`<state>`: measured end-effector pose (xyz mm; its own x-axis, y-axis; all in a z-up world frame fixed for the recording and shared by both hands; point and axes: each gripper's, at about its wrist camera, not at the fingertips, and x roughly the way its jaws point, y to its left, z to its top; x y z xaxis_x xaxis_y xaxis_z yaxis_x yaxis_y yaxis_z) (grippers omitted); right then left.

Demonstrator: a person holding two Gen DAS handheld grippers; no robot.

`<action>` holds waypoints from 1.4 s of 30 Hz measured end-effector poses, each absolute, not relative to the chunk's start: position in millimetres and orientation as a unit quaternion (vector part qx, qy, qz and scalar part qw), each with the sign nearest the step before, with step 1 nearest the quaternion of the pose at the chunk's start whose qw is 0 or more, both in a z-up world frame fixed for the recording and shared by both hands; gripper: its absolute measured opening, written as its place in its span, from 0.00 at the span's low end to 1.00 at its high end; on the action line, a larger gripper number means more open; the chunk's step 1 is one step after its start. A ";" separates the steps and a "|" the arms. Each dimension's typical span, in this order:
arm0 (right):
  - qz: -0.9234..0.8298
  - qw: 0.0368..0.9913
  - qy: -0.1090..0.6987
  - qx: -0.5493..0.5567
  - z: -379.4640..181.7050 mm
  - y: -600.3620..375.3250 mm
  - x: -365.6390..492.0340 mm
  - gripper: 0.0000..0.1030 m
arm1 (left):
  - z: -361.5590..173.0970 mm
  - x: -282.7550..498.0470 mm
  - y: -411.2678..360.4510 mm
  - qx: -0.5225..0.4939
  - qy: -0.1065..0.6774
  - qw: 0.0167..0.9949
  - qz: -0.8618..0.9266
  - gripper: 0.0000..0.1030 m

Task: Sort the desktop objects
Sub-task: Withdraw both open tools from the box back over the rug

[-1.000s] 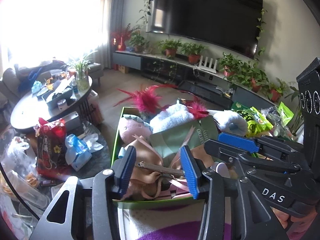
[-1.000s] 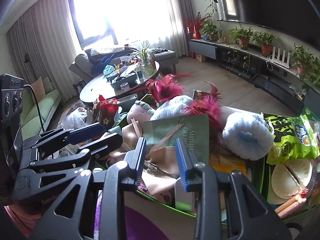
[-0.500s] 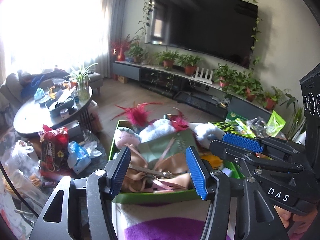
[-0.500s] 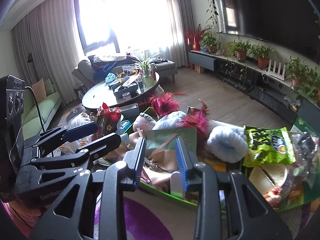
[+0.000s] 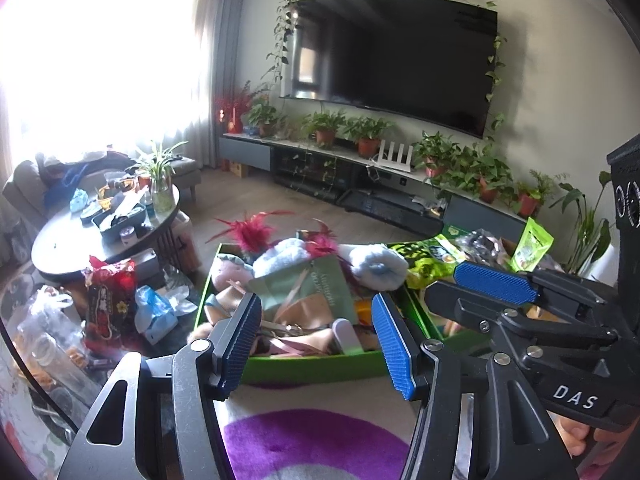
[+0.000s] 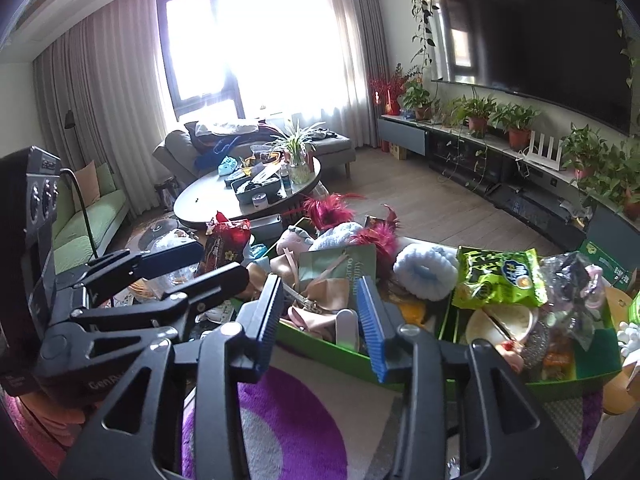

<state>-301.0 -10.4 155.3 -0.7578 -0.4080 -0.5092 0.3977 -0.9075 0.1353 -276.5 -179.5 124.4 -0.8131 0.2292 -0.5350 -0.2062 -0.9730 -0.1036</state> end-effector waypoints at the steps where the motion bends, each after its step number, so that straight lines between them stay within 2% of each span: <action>1: -0.938 0.215 -0.008 0.272 157.0 -9.2 -298.2 0.38 | 124.5 -273.2 -177.5 -0.284 -0.021 0.117 0.952 0.57; 9: -0.943 0.215 0.010 0.253 168.3 6.7 -266.6 0.45 | 128.4 -244.7 -157.7 -0.283 -0.013 0.131 0.950 0.57; 27: -0.945 0.229 0.021 0.233 170.9 54.1 -207.1 0.46 | 136.3 -193.0 -110.3 -0.280 -0.001 0.143 0.949 0.57; 33: -0.948 0.222 0.014 0.228 171.8 72.0 -193.8 0.53 | 144.2 -182.8 -95.0 -0.272 0.002 0.150 0.950 0.57; 42: -0.948 0.229 0.004 0.221 170.0 85.4 -174.8 0.53 | 144.5 -166.5 -82.6 -0.272 0.008 0.148 0.951 0.57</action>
